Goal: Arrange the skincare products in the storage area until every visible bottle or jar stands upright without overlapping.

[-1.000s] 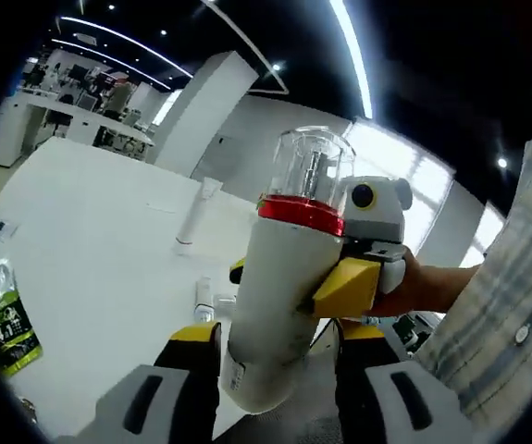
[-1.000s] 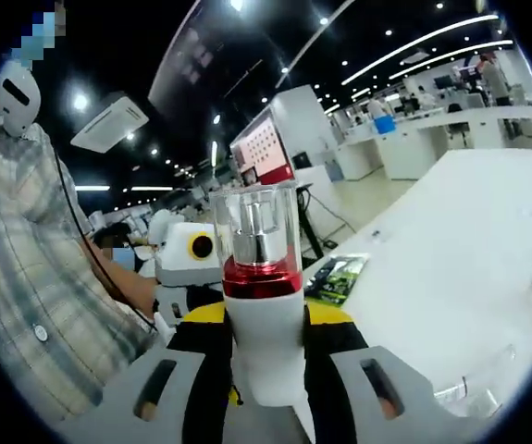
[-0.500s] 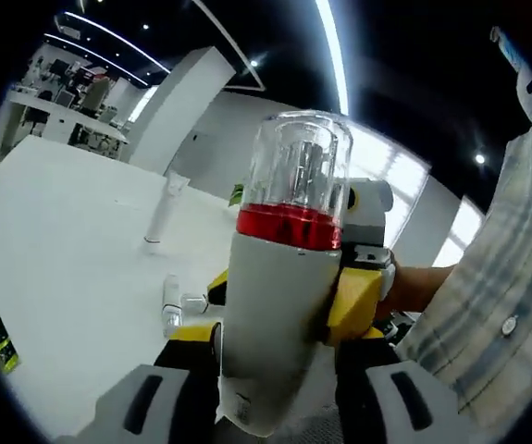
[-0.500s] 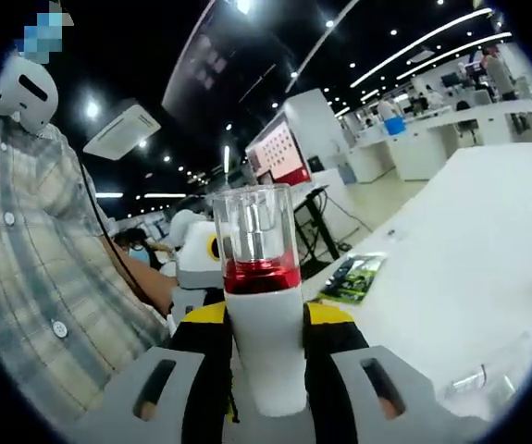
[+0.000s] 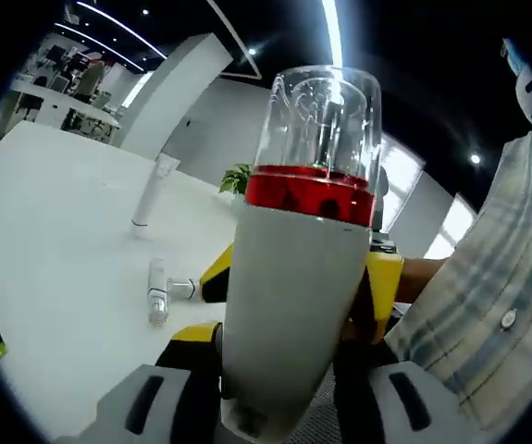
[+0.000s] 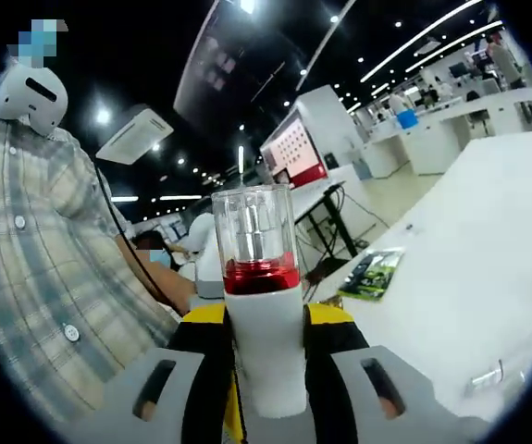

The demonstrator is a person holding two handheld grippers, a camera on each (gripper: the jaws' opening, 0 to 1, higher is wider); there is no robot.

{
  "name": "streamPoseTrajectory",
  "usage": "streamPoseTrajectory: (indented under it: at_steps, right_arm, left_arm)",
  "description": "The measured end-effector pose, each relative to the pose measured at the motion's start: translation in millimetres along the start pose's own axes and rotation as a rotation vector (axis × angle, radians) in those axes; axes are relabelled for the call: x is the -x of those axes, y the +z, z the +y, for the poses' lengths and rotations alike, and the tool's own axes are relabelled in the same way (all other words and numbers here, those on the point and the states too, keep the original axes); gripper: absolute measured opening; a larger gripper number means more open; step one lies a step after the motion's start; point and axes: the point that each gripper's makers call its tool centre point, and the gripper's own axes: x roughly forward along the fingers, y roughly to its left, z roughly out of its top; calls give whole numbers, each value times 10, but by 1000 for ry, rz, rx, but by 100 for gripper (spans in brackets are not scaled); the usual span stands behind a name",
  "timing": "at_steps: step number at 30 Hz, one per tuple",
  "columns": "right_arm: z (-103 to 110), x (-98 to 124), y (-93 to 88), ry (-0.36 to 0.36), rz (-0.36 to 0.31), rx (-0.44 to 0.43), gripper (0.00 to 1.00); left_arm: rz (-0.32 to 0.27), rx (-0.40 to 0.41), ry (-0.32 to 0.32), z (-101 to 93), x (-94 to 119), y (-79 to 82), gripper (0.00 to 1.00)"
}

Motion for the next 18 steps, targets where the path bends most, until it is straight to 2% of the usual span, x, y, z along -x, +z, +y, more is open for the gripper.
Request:
streamPoseTrajectory:
  at_steps: [3,5,7,8,10,11,13,18]
  right_arm:
    - [35,13,3,7,-9,6,27]
    - [36,21,12,0,-34,-6,27]
    - [65,28,16,-3,-48,-16,27]
    - [87,32,16,-1,-52,-16,27]
    - [103,41,18,-7,-55,-15,27]
    - [100,45,17,-13,-56,-13,27]
    - [75,57,21,-28,-59,-14,27]
    - [76,81,61,-47,-71,0,27]
  left_arm:
    - [-7,-52,5,-8,-6,15,46]
    - [-5,-49,-1,-15,3,12,45]
    - [3,3,-44,-83,15,4,45]
    - [5,5,-55,-96,19,0,45]
    - [14,-25,-70,-116,19,-17,44]
    - [37,-57,-65,-104,20,-56,43]
    - [63,-60,-59,-86,18,-99,42]
    - [49,-64,-66,-108,28,-74,40]
